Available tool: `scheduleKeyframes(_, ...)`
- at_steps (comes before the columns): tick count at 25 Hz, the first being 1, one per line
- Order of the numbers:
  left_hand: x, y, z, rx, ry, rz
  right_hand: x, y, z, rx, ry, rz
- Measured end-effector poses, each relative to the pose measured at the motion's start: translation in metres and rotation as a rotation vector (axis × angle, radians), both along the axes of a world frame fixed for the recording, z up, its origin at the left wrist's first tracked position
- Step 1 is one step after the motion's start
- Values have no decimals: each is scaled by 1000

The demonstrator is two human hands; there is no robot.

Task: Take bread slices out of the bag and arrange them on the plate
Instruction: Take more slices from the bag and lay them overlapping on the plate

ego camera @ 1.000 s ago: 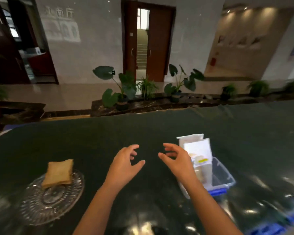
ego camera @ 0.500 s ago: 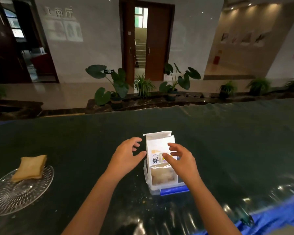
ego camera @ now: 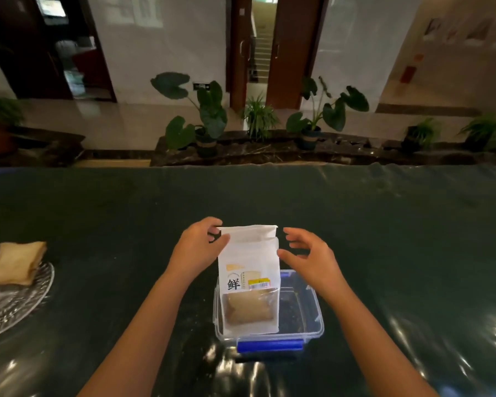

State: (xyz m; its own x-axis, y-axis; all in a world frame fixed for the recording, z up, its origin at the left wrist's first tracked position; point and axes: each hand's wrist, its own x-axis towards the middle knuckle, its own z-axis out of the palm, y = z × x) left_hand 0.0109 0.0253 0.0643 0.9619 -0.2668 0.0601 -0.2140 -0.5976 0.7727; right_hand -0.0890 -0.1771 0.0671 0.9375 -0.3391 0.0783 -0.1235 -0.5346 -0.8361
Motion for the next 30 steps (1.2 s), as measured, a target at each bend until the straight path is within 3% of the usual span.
scheduleKeyframes(4, 20, -24, -7, 214, 58, 88, 42, -20, -13, -72, 25, 189)
scheduleKeyframes(11, 21, -61, -21, 458, 152, 262, 92, -27, -31, -507, 83, 635)
scheduleKeyframes(14, 10, -62, -22, 510, 150, 337, 83, -32, -34, -555, 71, 733)
scheduleKeyframes(19, -15, -59, -25, 612, 172, 380, 32, -35, -42, -598, -121, 849)
scheduleKeyframes(22, -32, -51, -25, 590, 216, 374, 7, -35, -45, -681, -183, 964)
scheduleKeyframes(24, -46, -41, -27, 513, 237, 392, -6, -40, -45, -713, -114, 1033)
scheduleKeyframes(30, -78, -27, -31, 269, 197, 413, -15, -59, -38, -901, -241, 1135)
